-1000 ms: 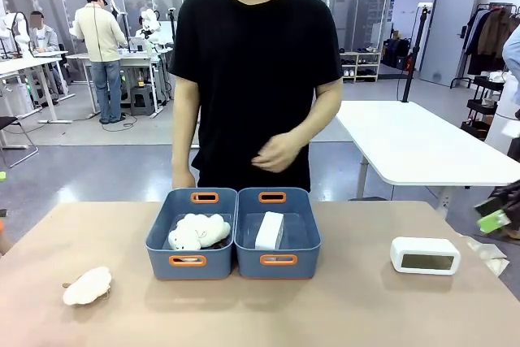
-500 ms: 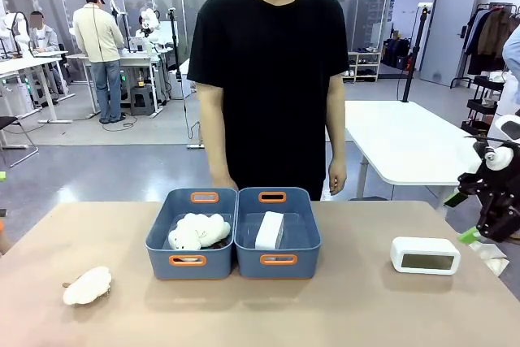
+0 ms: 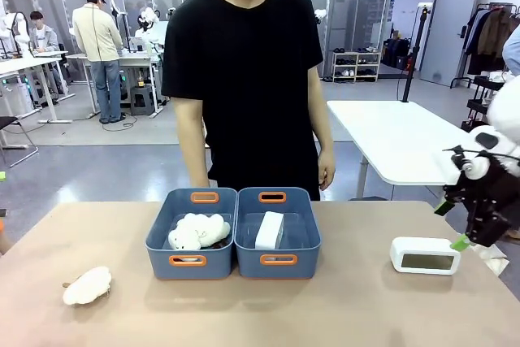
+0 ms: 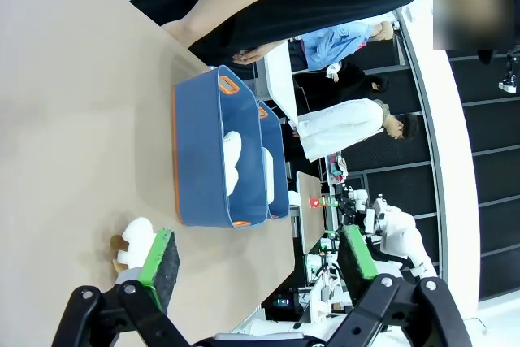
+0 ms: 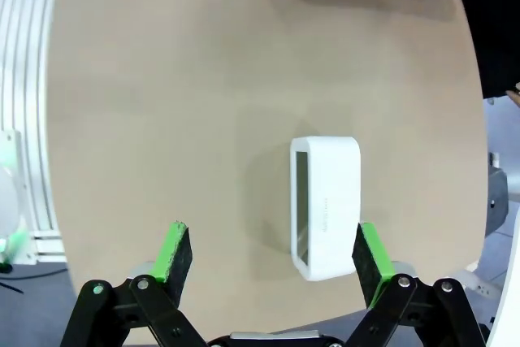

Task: Sort the digital clocks into the basket.
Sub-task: Pick up the Digital clock from the table and place it into the empty Plastic storage basket.

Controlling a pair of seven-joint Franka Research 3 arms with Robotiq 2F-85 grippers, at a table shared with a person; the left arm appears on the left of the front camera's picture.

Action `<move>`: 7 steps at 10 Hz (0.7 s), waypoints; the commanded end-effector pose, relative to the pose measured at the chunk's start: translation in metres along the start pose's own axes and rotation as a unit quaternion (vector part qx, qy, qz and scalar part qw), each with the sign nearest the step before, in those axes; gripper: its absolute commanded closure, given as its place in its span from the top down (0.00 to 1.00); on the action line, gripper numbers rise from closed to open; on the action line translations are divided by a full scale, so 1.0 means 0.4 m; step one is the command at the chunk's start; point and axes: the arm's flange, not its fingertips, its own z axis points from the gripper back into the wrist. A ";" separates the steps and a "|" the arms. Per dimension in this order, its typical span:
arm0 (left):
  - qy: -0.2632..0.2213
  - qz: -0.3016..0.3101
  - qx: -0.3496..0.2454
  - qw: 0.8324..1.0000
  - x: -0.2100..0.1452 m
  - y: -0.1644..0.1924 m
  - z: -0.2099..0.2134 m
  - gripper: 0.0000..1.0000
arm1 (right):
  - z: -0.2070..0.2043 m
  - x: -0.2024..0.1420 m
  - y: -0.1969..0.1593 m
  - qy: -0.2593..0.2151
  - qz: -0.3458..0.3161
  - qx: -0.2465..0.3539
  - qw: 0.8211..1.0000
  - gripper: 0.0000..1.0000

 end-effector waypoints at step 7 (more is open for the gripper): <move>-0.001 0.000 -0.005 1.000 0.000 -0.002 0.001 1.00 | -0.249 -0.033 -0.159 0.077 -0.010 0.001 0.997 1.00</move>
